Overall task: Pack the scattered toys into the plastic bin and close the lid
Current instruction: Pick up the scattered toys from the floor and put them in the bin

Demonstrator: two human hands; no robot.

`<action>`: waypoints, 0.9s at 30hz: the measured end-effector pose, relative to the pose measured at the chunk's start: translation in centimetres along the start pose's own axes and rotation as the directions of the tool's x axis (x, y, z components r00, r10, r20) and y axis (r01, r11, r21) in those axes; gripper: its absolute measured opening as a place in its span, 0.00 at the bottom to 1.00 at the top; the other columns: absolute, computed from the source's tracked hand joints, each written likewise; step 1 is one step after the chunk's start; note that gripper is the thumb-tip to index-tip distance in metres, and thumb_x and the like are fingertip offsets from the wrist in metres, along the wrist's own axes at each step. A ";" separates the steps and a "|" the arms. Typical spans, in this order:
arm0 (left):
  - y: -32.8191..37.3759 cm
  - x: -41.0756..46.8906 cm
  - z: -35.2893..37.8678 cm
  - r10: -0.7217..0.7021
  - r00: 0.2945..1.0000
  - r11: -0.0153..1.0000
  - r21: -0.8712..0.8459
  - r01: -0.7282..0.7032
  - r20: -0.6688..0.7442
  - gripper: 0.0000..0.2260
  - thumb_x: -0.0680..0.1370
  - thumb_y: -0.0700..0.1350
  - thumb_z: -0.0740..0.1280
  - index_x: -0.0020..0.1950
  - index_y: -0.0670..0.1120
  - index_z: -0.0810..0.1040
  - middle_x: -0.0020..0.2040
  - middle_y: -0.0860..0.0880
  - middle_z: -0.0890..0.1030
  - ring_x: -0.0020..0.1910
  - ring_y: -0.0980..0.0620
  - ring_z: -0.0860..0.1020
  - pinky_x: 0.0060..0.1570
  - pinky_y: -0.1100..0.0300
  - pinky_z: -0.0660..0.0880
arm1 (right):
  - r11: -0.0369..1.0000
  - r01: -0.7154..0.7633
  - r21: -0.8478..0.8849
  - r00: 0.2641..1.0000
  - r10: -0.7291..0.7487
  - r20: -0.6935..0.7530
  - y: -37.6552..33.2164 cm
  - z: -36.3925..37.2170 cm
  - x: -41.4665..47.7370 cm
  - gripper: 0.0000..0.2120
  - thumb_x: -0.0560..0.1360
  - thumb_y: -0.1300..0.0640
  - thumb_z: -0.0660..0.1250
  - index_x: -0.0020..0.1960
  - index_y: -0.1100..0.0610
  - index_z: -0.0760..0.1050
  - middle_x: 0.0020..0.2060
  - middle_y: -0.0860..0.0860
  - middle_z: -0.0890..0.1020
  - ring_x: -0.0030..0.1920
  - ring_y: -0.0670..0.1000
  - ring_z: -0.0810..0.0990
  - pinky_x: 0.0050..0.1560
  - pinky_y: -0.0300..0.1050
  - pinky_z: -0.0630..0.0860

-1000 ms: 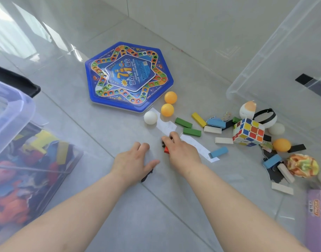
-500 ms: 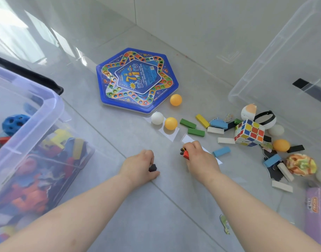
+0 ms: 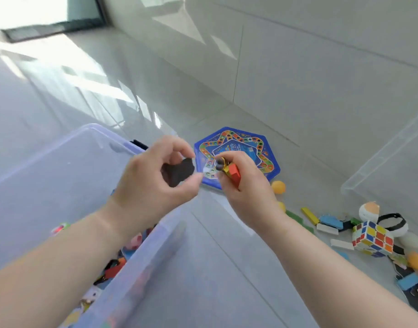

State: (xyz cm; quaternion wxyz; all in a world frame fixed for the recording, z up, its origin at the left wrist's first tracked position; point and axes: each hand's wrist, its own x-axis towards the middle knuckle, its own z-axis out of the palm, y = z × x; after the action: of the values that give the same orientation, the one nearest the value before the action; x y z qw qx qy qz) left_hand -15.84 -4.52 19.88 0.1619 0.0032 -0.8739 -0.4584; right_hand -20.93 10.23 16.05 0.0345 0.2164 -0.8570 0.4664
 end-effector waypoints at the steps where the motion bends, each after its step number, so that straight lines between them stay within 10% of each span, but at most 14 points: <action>1: -1.0 0.1 -2.3 -0.054 0.996 0.997 0.057 0.058 -0.068 0.08 0.58 0.59 0.64 0.36 0.64 0.71 0.35 0.63 0.76 0.33 0.65 0.74 0.32 0.78 0.67 | 0.999 0.051 0.015 0.998 -0.051 0.022 -1.9 1.0 0.9 0.11 0.75 0.65 0.62 0.56 0.57 0.74 0.47 0.42 0.72 0.46 0.37 0.67 0.43 0.33 0.64; 7: -10.4 -3.6 -7.8 -0.461 0.866 0.800 0.333 0.499 -0.192 0.11 0.72 0.45 0.69 0.38 0.57 0.68 0.42 0.50 0.76 0.43 0.46 0.73 0.40 0.58 0.66 | 0.964 0.209 -0.166 0.878 -0.110 0.466 -7.2 9.7 2.7 0.14 0.79 0.59 0.56 0.63 0.53 0.70 0.62 0.49 0.73 0.57 0.52 0.75 0.47 0.44 0.70; 13: -15.9 -8.3 -6.8 -0.677 0.730 0.691 0.427 0.583 0.098 0.17 0.73 0.48 0.68 0.61 0.49 0.74 0.58 0.49 0.75 0.52 0.53 0.71 0.51 0.60 0.67 | 0.929 0.171 -0.328 0.680 0.129 0.721 -6.7 11.8 2.8 0.28 0.75 0.56 0.64 0.72 0.53 0.58 0.70 0.52 0.64 0.63 0.57 0.72 0.57 0.47 0.71; 18: -12.2 -5.9 -6.6 -0.520 0.854 0.806 0.324 0.496 -0.013 0.09 0.75 0.43 0.65 0.41 0.58 0.75 0.42 0.52 0.79 0.46 0.50 0.76 0.43 0.59 0.66 | 0.979 0.188 -0.079 0.873 -0.130 0.469 -6.2 9.5 0.9 0.14 0.76 0.63 0.60 0.60 0.59 0.75 0.57 0.53 0.79 0.57 0.53 0.76 0.54 0.46 0.72; 22: -7.4 -3.1 -4.6 -0.326 0.943 0.907 0.299 0.295 0.059 0.15 0.74 0.39 0.66 0.34 0.59 0.72 0.33 0.64 0.77 0.36 0.64 0.77 0.36 0.79 0.67 | 0.914 0.384 -0.131 0.923 -0.381 0.046 -0.5 4.6 -1.2 0.11 0.68 0.65 0.58 0.41 0.64 0.79 0.36 0.56 0.83 0.42 0.49 0.74 0.42 0.40 0.72; 27: -0.9 0.0 0.8 -0.063 0.973 0.985 0.174 0.024 0.221 0.08 0.70 0.49 0.67 0.33 0.61 0.72 0.35 0.77 0.74 0.39 0.76 0.73 0.40 0.85 0.64 | 0.900 0.126 -0.417 0.991 -0.132 0.015 10.8 -3.3 -5.0 0.09 0.66 0.65 0.60 0.39 0.62 0.78 0.37 0.57 0.83 0.43 0.52 0.77 0.43 0.40 0.73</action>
State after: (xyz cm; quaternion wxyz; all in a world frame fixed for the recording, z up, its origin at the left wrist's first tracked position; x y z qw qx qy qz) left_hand -16.22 -4.35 18.75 0.0507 -0.0158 -0.9222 -0.3831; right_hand -21.18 19.68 8.14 0.1164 0.2570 -0.9204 0.2707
